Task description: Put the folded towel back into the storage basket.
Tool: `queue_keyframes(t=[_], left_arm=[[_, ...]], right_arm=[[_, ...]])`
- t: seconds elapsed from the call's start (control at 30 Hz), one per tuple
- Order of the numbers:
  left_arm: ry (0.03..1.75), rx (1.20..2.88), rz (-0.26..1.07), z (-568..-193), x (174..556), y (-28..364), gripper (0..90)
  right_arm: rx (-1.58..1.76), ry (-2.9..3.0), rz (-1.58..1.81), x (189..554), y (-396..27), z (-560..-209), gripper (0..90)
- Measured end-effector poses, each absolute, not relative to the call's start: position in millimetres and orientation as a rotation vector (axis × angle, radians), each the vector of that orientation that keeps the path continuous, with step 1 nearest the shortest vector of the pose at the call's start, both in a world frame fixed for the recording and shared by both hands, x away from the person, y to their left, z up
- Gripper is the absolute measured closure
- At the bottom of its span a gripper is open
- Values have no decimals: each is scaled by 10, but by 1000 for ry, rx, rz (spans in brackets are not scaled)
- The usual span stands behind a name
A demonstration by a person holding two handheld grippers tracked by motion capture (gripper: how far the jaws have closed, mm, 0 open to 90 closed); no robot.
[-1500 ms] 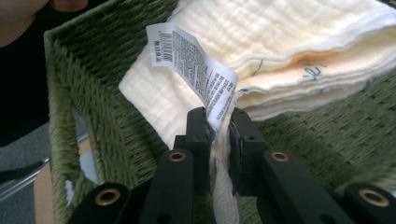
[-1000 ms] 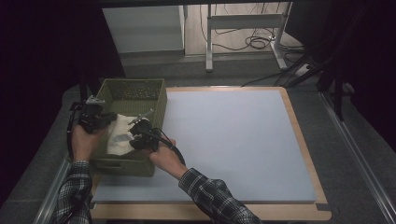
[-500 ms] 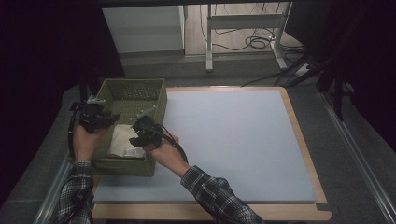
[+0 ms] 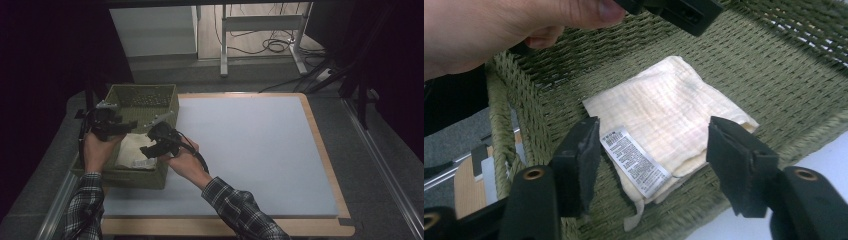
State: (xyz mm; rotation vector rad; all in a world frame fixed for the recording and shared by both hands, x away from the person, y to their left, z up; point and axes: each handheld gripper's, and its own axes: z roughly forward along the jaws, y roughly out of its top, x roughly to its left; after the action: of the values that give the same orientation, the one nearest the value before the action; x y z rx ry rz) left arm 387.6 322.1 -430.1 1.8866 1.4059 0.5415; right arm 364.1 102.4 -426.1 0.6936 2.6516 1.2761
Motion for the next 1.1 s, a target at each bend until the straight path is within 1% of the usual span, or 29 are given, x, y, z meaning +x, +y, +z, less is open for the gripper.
queue_keyframes(t=[0.03,0.07,0.1,0.13,0.17,0.23,0.57,0.77,0.83,1.1], left_arm=[[1406,1887,541,-4301,3876,3221,301],[1396,1879,519,-4297,3884,3191,285],[1396,1879,519,-4297,3884,3191,270],[1392,1871,508,-4296,3889,3156,260],[1392,1871,508,-4296,3889,3156,242],[1385,1867,492,-4298,3898,3122,219],[1345,1851,441,-4293,3902,2990,139],[1327,1827,420,-4272,3882,2945,108],[1323,1822,415,-4253,3867,2931,98],[1287,1807,402,-4187,3801,2833,67]], right_arm=[[694,2652,1276,3641,1024,-4261,376],[680,2648,1281,3639,990,-4247,346],[680,2648,1281,3639,990,-4247,346],[660,2639,1277,3637,953,-4239,321],[660,2639,1277,3637,953,-4239,321],[639,2632,1274,3632,899,-4230,290],[594,2619,1293,3607,722,-4189,249],[581,2629,1311,3599,617,-4179,207],[564,2640,1310,3589,567,-4194,166],[563,2654,1323,3583,451,-4223,136]])
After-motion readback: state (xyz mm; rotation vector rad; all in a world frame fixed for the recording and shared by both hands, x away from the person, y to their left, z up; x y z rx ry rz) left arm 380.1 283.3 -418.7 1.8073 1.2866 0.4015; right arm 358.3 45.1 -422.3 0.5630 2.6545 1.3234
